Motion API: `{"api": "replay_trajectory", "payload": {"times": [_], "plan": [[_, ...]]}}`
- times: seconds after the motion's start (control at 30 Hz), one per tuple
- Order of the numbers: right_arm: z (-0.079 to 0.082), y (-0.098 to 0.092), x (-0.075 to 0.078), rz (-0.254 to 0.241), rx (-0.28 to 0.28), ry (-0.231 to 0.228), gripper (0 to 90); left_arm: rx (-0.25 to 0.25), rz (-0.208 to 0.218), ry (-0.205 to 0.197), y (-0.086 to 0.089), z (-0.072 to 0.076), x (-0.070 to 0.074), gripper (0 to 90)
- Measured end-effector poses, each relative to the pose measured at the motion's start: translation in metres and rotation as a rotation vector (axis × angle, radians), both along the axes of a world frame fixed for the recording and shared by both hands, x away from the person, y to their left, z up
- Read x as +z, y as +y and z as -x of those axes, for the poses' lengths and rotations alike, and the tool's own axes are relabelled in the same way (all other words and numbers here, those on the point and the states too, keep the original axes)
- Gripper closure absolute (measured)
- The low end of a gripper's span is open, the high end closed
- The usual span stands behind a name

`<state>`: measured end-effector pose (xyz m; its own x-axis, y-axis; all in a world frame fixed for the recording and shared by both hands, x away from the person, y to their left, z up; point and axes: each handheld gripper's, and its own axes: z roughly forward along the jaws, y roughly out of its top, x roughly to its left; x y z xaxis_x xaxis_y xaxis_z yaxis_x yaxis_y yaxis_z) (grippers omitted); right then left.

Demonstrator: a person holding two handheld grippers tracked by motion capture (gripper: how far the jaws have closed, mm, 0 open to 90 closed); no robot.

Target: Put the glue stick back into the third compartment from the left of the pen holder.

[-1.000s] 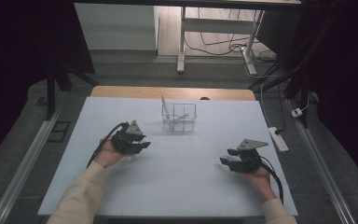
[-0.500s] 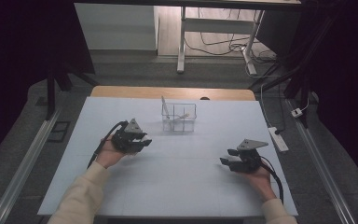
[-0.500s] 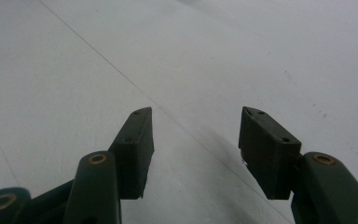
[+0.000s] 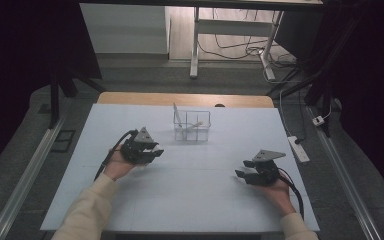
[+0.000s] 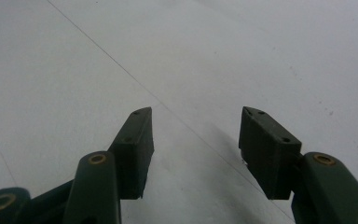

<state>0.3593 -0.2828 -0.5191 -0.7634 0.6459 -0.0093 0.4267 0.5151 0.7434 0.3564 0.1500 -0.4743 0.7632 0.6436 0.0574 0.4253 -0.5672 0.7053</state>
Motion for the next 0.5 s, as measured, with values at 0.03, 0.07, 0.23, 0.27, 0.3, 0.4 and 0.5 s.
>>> {"api": "replay_trajectory", "payload": {"times": [0.03, 0.07, 0.23, 0.27, 0.3, 0.4, 0.5], "plan": [[0.0, 0.0001, -0.0001, 0.0, 0.001, 0.0, 44.4, 0.0, 0.0, 0.0, 0.0001, 0.0, 0.0, 65.3], [0.0, 0.0001, -0.0002, 0.001, 0.001, 0.0, 44.4, 0.001, -0.001, 0.0, 0.0, 0.0, -0.0001, 65.3], [0.0003, 0.0018, -0.0018, 0.013, 0.007, 0.001, 44.2, 0.0, -0.005, 0.0, -0.0013, -0.0001, -0.0008, 65.3], [0.0005, 0.0024, -0.0024, 0.017, 0.007, 0.001, 44.1, -0.001, -0.005, 0.0, -0.0015, -0.0002, -0.001, 65.3], [0.0005, 0.0029, -0.0029, 0.021, 0.01, 0.0, 43.9, -0.001, -0.004, 0.001, -0.0016, -0.0002, -0.0011, 65.3], [0.001, 0.0042, -0.0033, 0.037, 0.015, -0.005, 43.8, -0.005, -0.008, 0.004, -0.0021, -0.0006, -0.002, 65.3], [0.0011, 0.0045, -0.0036, 0.039, 0.015, -0.005, 43.8, -0.003, -0.012, 0.006, -0.0028, -0.0012, -0.0039, 65.3]]}}
